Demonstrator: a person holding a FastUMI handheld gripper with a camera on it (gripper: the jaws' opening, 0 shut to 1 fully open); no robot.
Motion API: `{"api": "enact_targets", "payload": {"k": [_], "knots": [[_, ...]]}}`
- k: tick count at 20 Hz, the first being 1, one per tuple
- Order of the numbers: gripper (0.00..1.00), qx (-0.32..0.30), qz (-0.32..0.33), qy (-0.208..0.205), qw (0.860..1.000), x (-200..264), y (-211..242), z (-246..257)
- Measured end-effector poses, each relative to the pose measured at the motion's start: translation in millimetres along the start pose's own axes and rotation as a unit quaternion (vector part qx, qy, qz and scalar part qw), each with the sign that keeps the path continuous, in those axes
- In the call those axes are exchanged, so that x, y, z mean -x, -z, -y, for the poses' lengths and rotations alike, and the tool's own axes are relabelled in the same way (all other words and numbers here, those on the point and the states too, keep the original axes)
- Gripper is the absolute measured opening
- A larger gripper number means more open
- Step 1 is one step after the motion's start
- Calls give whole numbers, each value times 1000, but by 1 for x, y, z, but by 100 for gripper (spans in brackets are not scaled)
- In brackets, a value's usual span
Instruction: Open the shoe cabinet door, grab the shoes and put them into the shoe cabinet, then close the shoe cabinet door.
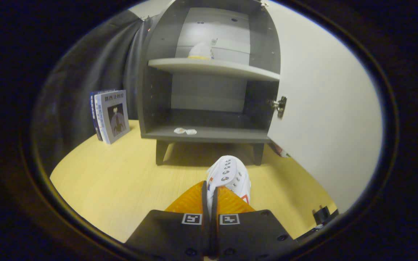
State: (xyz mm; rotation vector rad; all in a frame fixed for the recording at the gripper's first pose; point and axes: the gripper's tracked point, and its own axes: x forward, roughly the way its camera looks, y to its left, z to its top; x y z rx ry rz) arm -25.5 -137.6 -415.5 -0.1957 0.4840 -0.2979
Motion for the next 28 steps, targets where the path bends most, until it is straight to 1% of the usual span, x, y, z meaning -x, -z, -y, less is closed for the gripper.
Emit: {"api": "enact_targets", "payload": {"k": [10,15,21,24,28], "knots": [[3,-14,108,4,994,29,-173,35],[3,-5,145,7,989,30,-235,41],[3,18,170,-5,985,-9,-298,37],[3,25,177,-21,984,-35,-328,31],[4,41,183,-28,982,-73,-355,28]]}}
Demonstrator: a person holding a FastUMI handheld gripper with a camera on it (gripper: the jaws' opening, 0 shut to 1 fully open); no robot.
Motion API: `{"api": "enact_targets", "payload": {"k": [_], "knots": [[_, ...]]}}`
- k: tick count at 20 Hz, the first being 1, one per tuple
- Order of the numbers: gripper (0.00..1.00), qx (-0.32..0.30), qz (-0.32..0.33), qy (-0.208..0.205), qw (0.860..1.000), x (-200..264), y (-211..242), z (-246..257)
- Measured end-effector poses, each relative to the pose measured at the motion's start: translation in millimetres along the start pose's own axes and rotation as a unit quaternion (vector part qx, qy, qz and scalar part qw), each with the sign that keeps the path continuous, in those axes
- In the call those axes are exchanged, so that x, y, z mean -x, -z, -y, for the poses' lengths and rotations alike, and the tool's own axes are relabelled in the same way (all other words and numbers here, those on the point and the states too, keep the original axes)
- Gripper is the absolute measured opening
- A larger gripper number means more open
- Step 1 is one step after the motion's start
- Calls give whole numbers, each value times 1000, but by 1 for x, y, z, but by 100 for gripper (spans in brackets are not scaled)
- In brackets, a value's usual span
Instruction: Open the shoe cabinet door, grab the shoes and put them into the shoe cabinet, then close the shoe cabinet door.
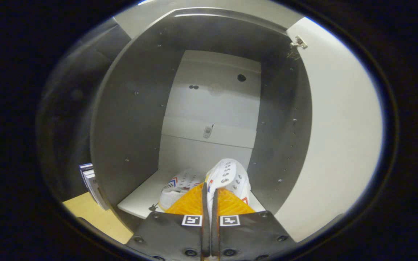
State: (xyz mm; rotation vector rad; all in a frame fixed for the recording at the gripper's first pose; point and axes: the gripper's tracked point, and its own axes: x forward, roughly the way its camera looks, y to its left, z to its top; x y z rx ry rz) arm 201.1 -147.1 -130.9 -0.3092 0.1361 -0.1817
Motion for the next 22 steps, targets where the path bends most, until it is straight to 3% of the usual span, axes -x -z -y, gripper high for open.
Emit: {"api": "enact_targets", "payload": {"k": [6,12,22], "knots": [[3,10,-19,-7,1000,-71,0,11],[3,10,-70,-20,997,-127,32,22],[4,37,-137,-51,989,-147,88,5]]}}
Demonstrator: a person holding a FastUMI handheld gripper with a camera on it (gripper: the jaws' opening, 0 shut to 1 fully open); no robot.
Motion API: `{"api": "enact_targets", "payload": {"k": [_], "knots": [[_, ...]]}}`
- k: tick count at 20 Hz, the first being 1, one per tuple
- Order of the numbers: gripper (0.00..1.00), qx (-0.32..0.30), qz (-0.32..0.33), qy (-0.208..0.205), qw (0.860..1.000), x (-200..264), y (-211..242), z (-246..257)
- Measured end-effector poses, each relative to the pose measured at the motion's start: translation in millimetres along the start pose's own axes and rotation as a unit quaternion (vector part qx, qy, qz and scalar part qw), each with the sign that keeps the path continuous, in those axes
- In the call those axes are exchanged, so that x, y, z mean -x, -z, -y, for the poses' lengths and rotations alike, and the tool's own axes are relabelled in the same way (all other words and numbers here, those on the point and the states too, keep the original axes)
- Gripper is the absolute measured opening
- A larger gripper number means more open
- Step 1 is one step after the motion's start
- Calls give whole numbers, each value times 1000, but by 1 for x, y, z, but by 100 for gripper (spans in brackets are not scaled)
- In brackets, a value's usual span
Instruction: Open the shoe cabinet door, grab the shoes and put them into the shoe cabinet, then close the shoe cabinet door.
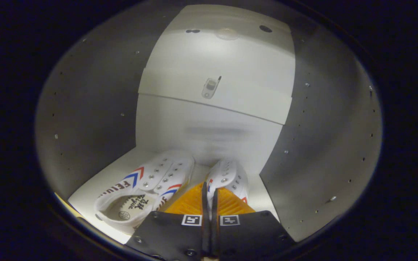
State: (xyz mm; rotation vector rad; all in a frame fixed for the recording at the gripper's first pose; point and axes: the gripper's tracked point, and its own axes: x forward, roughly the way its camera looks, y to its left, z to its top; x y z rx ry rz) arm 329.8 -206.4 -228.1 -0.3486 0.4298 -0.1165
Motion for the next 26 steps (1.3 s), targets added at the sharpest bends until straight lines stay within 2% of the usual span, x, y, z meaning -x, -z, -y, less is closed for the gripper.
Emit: {"api": "enact_targets", "payload": {"k": [5,11,20,26], "knots": [[4,-5,7,-12,1000,3,1,-10],[31,-47,17,-8,999,9,0,-6],[54,-79,40,7,996,41,5,-3],[55,-88,70,13,994,80,-6,-1]]}}
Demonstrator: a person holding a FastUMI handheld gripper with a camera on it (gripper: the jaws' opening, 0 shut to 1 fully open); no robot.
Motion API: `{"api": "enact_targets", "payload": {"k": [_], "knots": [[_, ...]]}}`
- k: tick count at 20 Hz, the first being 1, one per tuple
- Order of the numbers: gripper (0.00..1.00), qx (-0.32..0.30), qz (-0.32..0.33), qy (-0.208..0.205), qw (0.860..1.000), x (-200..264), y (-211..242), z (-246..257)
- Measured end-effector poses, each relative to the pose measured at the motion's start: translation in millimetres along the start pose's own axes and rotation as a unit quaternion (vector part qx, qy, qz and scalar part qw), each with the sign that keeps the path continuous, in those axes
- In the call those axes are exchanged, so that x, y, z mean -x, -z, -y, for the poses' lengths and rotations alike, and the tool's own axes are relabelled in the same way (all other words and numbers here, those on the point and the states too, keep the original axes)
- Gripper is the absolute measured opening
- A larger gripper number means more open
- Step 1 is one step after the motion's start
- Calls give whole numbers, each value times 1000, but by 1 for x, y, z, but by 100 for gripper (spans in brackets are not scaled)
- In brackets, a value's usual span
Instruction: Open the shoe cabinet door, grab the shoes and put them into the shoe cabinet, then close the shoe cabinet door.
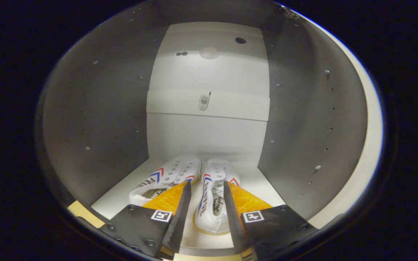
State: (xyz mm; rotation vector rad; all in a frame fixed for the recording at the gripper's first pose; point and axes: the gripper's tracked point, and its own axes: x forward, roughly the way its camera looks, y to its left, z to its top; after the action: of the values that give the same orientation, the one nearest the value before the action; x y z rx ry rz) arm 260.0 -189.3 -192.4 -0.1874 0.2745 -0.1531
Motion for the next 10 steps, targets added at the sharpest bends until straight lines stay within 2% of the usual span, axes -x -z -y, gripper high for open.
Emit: {"api": "enact_targets", "payload": {"k": [10], "knots": [[56,-13,87,13,996,100,-45,1]]}}
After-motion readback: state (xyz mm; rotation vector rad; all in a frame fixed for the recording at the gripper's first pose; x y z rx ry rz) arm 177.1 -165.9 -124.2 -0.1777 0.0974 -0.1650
